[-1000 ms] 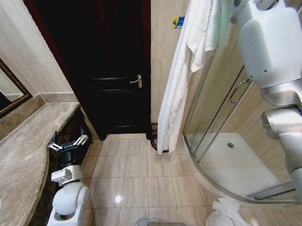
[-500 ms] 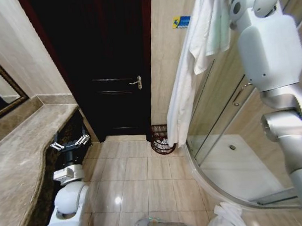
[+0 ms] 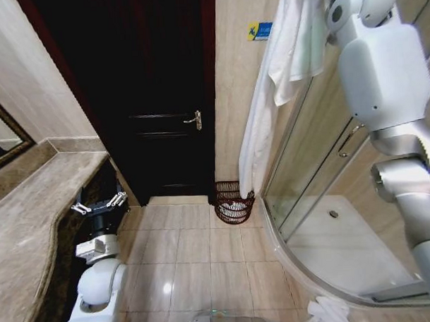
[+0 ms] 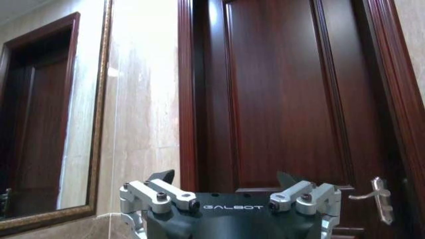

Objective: Discard the used towel into the hamper.

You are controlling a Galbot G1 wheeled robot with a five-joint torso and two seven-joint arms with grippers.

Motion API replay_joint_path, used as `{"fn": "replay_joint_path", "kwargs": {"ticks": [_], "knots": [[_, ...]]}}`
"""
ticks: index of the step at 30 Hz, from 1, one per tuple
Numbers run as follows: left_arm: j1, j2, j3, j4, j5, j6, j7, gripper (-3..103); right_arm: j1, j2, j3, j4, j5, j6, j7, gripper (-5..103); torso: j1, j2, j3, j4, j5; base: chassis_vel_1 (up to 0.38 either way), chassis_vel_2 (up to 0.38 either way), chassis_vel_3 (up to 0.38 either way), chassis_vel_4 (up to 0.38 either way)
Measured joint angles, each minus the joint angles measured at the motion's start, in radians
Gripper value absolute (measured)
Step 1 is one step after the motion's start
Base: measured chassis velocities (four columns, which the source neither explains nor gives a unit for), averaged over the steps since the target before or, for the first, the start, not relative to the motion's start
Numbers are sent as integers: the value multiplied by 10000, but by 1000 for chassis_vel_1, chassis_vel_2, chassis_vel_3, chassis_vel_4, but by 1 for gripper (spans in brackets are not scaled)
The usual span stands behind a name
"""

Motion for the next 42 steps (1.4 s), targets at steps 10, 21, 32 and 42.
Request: {"fn": "replay_joint_path", "kwargs": {"ticks": [10, 21, 32, 42], "knots": [[26, -69, -29, -70, 0, 0, 4, 100, 60, -63, 12, -20, 11, 4, -23, 4, 1, 0, 0, 1, 0, -63, 74, 71, -68], [105, -160, 9, -156, 80, 2, 10, 100, -316, -318, -26, 449, 170, 23, 2, 4, 4, -2, 1, 0, 4, -51, 59, 53, -51], [170, -284, 27, -208, 197, -6, 11, 100, -81, -87, 13, -208, 36, 320, -90, 4, -3, 0, -1, 0, -3, 0, 0, 0, 0], [242, -315, -9, -250, 231, -18, 17, 100, -95, 711, 97, -833, -316, 681, -23, 4, 0, 0, 0, 1, -3, 0, 0, 0, 0]]}}
